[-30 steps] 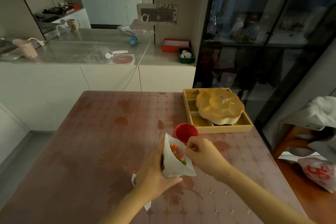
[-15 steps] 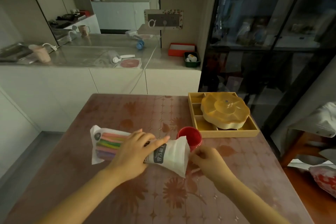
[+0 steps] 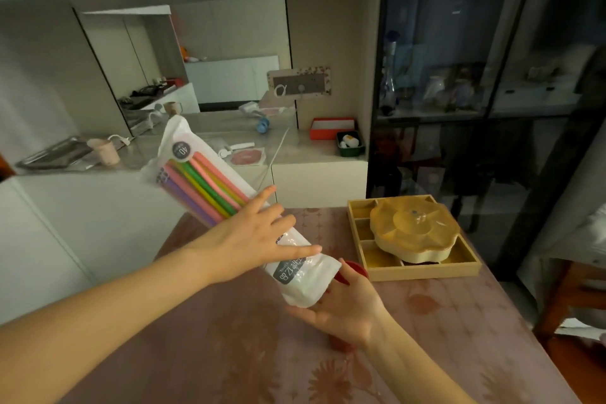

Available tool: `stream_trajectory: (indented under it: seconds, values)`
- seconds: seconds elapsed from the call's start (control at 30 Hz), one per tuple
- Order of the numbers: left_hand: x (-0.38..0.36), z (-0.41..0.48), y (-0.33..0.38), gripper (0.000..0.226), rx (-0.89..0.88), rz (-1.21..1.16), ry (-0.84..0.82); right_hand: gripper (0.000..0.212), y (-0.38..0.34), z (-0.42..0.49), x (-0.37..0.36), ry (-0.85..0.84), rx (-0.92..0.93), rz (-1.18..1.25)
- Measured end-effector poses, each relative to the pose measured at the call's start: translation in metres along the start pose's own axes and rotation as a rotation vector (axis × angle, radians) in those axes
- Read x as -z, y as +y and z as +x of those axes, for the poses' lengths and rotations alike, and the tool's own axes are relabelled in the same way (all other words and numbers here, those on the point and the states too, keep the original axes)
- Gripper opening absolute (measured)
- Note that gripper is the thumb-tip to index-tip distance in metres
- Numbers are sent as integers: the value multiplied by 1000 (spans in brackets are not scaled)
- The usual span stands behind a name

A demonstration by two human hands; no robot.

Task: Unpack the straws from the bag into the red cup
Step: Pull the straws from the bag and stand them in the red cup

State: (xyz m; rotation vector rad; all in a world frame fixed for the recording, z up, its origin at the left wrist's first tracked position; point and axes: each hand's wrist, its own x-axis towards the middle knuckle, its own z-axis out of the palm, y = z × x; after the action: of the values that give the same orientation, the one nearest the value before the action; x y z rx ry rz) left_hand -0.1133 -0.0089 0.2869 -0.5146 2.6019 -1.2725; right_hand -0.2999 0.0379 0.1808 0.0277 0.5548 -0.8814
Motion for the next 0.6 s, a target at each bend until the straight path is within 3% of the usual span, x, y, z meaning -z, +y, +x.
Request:
stream_trajectory:
  seconds: [0.2, 0.33, 0.5, 0.6]
  values:
    - [7, 7, 4, 104, -54, 4, -63, 67, 1, 9, -4, -61, -55, 75]
    - [6, 9, 8, 90, -12, -56, -89, 63, 3, 18, -2, -66, -24, 106]
    - [0, -4, 11, 86, 212, -198, -52, 70, -11, 8, 9, -115, 168, 15]
    - [-13, -13, 28, 94, 422, -397, 22, 66, -21, 3, 9, -101, 332, -297]
